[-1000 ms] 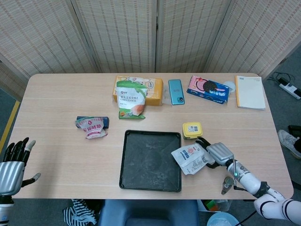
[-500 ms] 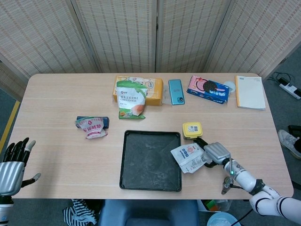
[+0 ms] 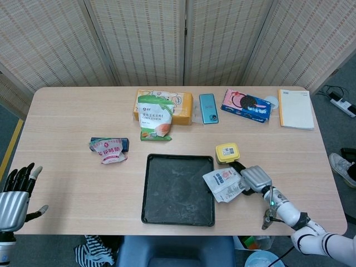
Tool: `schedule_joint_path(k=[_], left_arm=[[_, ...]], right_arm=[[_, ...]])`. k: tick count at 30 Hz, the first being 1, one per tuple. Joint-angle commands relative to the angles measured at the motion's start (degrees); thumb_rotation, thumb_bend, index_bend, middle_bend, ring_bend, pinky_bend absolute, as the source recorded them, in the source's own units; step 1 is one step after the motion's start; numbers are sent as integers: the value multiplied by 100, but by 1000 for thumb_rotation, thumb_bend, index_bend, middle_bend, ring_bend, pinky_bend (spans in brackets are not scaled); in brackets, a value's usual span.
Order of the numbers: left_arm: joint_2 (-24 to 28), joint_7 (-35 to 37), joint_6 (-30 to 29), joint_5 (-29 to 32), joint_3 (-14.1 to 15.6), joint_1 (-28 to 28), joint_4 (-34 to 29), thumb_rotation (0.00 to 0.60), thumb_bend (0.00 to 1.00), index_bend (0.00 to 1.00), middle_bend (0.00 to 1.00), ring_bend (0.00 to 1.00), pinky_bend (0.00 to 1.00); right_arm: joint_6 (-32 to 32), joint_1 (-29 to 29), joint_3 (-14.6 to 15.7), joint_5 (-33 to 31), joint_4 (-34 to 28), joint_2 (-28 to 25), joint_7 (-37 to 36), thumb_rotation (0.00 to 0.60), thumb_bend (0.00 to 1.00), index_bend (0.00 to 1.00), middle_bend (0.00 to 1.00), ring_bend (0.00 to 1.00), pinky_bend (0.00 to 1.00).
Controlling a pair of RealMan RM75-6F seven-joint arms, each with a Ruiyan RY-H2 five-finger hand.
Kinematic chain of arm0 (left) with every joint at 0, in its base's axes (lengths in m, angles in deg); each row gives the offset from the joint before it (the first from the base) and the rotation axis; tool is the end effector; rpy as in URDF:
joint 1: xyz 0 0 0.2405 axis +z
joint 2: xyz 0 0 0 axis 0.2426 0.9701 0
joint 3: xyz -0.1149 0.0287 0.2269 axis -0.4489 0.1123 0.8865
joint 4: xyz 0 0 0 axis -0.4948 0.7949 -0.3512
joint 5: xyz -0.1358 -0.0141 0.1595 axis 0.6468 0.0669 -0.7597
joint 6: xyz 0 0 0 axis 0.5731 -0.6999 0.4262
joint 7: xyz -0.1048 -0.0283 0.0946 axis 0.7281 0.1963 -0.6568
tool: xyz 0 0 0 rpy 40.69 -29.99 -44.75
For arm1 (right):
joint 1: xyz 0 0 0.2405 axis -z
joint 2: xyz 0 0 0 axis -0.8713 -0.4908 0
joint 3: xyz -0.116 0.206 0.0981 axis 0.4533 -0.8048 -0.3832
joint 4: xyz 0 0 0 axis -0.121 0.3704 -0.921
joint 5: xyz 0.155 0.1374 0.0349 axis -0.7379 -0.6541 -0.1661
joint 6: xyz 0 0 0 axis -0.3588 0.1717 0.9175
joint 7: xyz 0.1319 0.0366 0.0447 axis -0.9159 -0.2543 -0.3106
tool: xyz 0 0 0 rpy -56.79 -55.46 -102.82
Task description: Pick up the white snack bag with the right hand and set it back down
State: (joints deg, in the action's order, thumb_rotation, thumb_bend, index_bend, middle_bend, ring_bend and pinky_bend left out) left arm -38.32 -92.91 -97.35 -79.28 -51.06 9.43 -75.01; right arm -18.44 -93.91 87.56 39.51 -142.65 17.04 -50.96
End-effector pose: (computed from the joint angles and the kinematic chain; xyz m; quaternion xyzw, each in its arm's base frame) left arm -0.3065 0.1751 0.1494 -0.6268 -0.3344 -0.3508 0.6102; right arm -0.2961 -0.3038 -0.0066 0.7800 -0.4376 0.2290 0.3842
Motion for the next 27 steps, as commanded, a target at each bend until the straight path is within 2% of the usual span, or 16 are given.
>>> schedule_joint_path(k=[1, 2, 4, 10, 15, 18, 21, 27], left_arm=[[2, 4, 3, -3, 4, 0, 1, 600, 145, 0, 0, 59, 15], [3, 0, 4, -2, 4, 0, 0, 600, 146, 0, 0, 59, 15], [2, -6, 7, -3, 6, 0, -2, 600, 146, 0, 0, 59, 15], [1, 5, -4, -6, 6, 5, 2, 600, 146, 0, 0, 59, 15], [2, 8, 11, 8, 1, -2, 3, 600, 146, 0, 0, 59, 15], [0, 8, 10, 6, 2, -1, 4, 600, 146, 0, 0, 59, 15], [-7, -13, 11, 2, 4, -3, 7, 600, 145, 0, 0, 59, 15], [-16, -24, -9, -7, 8, 7, 5, 600, 146, 0, 0, 59, 15]], right_arm=[[-202, 92, -46, -11, 171, 161, 136, 600, 328, 189, 315, 846, 994], [-220, 102, -48, -16, 201, 188, 165, 600, 328, 262, 368, 855, 999], [-223, 120, -53, -46, 252, 233, 225, 600, 328, 347, 428, 862, 1000], [-315, 193, -80, -109, 447, 393, 387, 600, 328, 525, 568, 893, 1000], [-723, 328, -133, -21, 613, 556, 394, 600, 328, 768, 759, 956, 1000], [-1076, 420, -164, 104, 673, 611, 309, 600, 332, 864, 826, 982, 1000], [-1375, 493, -157, 266, 681, 583, 144, 600, 351, 899, 850, 993, 1000], [-1395, 519, -128, 323, 612, 482, 74, 600, 361, 905, 857, 995, 1000]])
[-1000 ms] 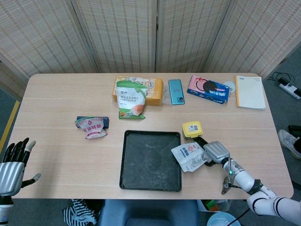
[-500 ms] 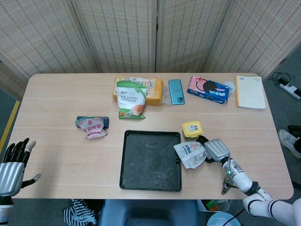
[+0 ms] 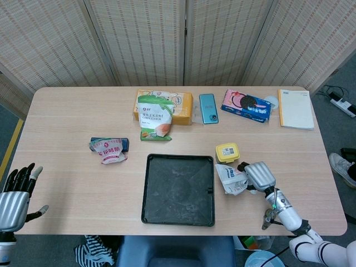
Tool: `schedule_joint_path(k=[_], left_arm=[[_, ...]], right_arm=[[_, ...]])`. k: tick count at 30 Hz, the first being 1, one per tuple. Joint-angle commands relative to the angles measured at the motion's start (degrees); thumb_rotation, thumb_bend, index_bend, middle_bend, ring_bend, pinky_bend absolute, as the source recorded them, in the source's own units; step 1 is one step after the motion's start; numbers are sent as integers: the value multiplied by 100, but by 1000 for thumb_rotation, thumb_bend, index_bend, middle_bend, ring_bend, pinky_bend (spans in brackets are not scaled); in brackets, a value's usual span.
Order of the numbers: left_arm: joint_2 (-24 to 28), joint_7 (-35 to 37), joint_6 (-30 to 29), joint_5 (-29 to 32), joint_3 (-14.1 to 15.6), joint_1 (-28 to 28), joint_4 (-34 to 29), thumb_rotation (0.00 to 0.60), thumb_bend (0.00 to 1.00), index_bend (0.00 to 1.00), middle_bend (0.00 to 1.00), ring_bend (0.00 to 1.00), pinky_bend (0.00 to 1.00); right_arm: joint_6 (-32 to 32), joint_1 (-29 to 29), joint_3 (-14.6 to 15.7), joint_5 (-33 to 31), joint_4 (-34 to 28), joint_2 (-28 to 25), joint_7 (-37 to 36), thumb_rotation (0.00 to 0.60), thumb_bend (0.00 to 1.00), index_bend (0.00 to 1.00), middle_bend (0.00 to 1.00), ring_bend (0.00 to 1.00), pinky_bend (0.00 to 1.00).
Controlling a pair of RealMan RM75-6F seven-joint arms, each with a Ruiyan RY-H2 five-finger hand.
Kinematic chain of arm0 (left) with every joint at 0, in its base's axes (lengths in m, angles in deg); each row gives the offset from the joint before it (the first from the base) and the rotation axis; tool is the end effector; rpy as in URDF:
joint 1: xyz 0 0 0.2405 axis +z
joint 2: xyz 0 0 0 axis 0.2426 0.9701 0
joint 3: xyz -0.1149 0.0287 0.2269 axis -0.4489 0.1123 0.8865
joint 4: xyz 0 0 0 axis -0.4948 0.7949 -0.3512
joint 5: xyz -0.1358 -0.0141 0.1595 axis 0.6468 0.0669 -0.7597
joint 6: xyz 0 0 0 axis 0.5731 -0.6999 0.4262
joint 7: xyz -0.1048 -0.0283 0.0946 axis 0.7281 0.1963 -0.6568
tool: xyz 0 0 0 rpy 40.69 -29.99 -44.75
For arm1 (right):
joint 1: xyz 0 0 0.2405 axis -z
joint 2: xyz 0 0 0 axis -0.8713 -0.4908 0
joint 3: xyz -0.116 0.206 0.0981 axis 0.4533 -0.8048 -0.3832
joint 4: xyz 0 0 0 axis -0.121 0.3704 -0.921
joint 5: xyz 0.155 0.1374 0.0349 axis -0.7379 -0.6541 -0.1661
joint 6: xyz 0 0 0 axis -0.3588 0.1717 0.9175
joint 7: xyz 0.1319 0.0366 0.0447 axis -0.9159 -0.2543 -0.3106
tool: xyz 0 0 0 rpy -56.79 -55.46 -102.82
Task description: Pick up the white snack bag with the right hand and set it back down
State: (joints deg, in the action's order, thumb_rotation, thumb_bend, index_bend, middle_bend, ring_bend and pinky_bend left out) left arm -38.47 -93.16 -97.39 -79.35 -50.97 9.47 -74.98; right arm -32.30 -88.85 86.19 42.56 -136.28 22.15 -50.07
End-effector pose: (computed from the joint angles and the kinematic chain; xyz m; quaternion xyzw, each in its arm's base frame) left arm -0.3065 0.1746 0.1484 -0.6276 -0.3338 -0.3498 0.6102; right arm -0.2993 -0.2975 -0.0017 0.7484 -0.3883 0.3096 0.4396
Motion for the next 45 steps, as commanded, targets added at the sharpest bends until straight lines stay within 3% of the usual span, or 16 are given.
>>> schedule_joint_path(k=[1, 10, 18, 24, 33, 39, 45], left_arm=[[-2, 2, -4, 3, -2, 3, 1, 600, 146, 0, 0, 59, 15], [4, 11, 12, 12, -5, -4, 0, 600, 146, 0, 0, 59, 15], [2, 18, -8, -25, 9, 1, -9, 600, 146, 0, 0, 59, 15], [27, 83, -8, -66, 28, 1, -22, 600, 145, 0, 0, 60, 16], [74, 222, -46, -126, 45, 13, -14, 600, 146, 0, 0, 61, 17], [94, 266, -42, -142, 43, 6, -8, 600, 146, 0, 0, 63, 18], [131, 363, -71, -153, 43, 20, -8, 600, 146, 0, 0, 64, 18]], right_arm=[[-19, 19, 12, 28, -32, -40, -16, 600, 361, 906, 858, 995, 1000], [-371, 131, 26, 190, -110, -133, 116, 600, 366, 911, 859, 994, 1000], [-1961, 559, -6, 815, -569, -213, 1215, 600, 366, 911, 859, 993, 1000], [-2703, 666, -109, 1280, -695, 0, 2335, 600, 366, 911, 859, 993, 1000], [-2680, 447, -293, 1543, -281, 586, 3447, 600, 366, 911, 859, 993, 1000], [-2538, 227, -418, 1586, 93, 921, 3732, 600, 366, 911, 859, 998, 1000], [-2893, 177, -341, 1898, 742, 1282, 4018, 600, 365, 911, 859, 1000, 1000]])
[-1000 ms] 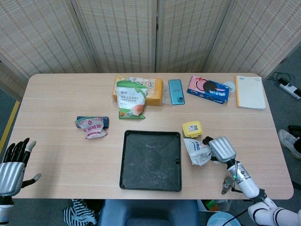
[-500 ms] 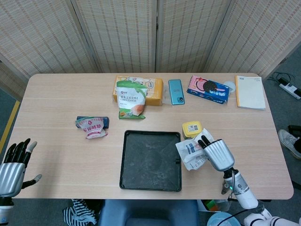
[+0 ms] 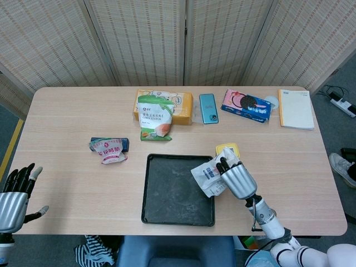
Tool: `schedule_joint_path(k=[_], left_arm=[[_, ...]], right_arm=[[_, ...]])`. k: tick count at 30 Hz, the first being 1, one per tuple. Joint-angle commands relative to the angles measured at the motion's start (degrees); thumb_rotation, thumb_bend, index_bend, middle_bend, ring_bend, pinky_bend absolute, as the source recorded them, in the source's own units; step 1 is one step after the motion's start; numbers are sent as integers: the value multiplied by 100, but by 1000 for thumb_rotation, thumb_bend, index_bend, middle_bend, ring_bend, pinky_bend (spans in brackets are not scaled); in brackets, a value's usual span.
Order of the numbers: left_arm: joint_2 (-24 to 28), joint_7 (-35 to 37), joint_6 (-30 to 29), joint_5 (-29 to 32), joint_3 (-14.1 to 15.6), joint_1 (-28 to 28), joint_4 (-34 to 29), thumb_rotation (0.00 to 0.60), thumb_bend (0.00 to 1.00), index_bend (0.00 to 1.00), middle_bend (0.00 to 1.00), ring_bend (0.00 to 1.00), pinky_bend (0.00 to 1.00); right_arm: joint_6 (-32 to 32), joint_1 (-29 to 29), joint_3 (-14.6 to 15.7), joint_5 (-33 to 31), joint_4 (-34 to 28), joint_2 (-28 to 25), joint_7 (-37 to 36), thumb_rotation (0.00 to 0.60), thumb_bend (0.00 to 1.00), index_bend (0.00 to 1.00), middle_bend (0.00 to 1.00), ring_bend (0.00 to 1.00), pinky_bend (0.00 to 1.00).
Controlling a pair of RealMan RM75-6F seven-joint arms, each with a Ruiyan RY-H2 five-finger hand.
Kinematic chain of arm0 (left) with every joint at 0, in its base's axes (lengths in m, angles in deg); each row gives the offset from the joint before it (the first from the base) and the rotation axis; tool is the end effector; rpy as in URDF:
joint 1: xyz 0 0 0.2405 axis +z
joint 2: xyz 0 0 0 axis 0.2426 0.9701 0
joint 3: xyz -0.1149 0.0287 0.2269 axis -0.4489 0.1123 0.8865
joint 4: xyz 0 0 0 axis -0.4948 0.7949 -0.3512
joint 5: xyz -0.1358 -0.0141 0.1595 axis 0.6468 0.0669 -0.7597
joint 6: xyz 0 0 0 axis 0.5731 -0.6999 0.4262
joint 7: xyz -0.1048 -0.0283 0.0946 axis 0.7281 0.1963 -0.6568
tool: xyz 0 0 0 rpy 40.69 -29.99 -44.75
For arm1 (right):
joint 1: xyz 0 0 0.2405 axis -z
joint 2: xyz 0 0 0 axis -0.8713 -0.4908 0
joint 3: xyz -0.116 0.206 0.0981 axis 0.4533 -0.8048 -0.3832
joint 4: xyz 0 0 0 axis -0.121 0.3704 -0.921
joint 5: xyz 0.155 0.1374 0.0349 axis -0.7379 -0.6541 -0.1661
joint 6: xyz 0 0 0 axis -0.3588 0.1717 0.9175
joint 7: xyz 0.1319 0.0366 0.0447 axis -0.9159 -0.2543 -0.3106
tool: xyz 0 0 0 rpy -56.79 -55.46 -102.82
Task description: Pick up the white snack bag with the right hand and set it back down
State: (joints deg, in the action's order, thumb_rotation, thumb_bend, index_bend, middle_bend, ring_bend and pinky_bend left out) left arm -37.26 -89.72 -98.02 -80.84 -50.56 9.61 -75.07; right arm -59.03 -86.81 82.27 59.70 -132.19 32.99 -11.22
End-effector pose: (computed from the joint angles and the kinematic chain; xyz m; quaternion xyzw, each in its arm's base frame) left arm -0.3050 0.1723 0.1540 -0.6265 -0.3400 -0.3675 0.5974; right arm -0.2111 -0.2732 -0.0131 0.7394 0.0104 0.3795 0.5560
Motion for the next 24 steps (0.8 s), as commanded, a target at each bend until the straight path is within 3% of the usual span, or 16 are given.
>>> schedule_joint_path(k=[1, 17, 24], left_arm=[[13, 29, -12, -7, 2, 7, 1, 600, 146, 0, 0, 64, 18], [17, 27, -10, -5, 3, 12, -7, 600, 146, 0, 0, 65, 23], [19, 37, -19, -21, 8, 16, -4, 600, 146, 0, 0, 64, 24]], right_arm=[[-309, -26, 67, 239, 461, 257, 148, 600, 366, 911, 859, 1000, 1000], [-1942, -147, 353, 1029, 2713, 1154, 225, 600, 366, 911, 859, 1000, 1000], [-1924, -98, 346, 791, 3013, 1332, -129, 600, 366, 911, 859, 1000, 1000]])
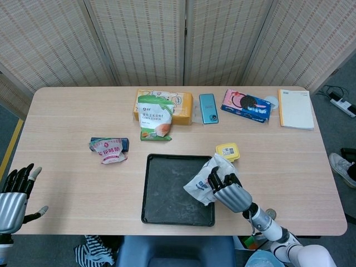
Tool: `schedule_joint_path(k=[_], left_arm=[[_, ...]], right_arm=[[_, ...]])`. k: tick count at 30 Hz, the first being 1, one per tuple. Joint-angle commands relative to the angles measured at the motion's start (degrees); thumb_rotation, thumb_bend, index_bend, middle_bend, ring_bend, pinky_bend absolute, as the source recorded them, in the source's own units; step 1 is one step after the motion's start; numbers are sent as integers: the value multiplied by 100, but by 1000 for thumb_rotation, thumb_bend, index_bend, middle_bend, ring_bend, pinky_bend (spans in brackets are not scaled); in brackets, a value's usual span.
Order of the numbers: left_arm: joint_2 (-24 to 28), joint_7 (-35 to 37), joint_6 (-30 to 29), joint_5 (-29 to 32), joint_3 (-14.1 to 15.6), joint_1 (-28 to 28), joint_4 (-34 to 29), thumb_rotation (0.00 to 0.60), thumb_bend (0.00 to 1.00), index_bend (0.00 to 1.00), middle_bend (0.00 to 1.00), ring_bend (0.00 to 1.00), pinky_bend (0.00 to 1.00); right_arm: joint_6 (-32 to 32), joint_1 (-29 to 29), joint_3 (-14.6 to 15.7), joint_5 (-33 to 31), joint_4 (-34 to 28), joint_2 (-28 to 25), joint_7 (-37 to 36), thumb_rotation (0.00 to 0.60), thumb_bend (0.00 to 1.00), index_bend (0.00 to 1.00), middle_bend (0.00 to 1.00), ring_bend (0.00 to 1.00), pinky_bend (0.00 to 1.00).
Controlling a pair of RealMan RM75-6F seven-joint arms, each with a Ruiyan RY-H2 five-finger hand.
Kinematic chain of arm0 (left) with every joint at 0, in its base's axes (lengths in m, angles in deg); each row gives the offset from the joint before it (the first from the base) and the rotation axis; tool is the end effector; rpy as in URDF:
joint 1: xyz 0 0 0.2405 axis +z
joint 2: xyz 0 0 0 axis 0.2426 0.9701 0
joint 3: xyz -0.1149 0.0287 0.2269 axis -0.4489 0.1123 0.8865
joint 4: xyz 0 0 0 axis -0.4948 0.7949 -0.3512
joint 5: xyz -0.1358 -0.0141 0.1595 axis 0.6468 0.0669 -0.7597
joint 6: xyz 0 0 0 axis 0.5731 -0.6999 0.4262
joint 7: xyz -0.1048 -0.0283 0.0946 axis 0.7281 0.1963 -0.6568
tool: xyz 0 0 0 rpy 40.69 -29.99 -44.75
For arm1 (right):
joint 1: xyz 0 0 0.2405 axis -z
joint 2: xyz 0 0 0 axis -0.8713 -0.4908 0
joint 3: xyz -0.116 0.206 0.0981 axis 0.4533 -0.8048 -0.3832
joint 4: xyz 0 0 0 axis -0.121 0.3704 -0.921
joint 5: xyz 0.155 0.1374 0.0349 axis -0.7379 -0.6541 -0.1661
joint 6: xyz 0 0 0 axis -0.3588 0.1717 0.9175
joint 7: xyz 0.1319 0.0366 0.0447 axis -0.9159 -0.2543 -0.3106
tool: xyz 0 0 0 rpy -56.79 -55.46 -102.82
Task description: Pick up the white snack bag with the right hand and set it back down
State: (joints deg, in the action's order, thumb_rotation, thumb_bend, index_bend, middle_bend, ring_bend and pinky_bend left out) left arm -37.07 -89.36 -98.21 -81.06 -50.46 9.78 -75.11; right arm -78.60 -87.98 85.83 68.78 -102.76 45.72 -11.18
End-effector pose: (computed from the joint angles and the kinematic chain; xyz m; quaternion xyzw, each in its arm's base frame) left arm -0.3051 0.1710 0.1550 -0.6261 -0.3408 -0.3689 0.5965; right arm -0.2116 -0.2549 -0.0258 0.6846 0.2037 0.4191 0.5605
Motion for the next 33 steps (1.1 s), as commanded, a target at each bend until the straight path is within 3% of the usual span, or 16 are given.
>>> schedule_joint_path(k=[1, 19, 22, 26, 33], left_arm=[[0, -1, 2, 2, -1, -1, 1, 600, 146, 0, 0, 65, 25], [-10, -22, 4, 17, -13, -1, 8, 600, 146, 0, 0, 65, 24], [-8, -21, 8, 19, -13, -2, 10, 600, 146, 0, 0, 65, 23], [-16, -44, 12, 22, -13, -4, 18, 600, 145, 0, 0, 65, 23], [-49, -138, 49, 57, -19, -16, 17, 600, 146, 0, 0, 65, 25]], right_arm=[[24, 11, -10, -133, 106, 64, -145, 600, 366, 911, 859, 1000, 1000], [21, 35, 28, -492, 98, 99, -519, 600, 366, 911, 859, 1000, 1000], [334, 172, -111, -860, -478, -4, -1117, 600, 367, 911, 859, 1000, 1000], [778, 347, -304, -1374, -1692, -421, -1914, 600, 366, 911, 859, 1000, 1000], [1458, 629, -409, -2038, -3514, -1285, -2575, 600, 367, 911, 859, 1000, 1000]])
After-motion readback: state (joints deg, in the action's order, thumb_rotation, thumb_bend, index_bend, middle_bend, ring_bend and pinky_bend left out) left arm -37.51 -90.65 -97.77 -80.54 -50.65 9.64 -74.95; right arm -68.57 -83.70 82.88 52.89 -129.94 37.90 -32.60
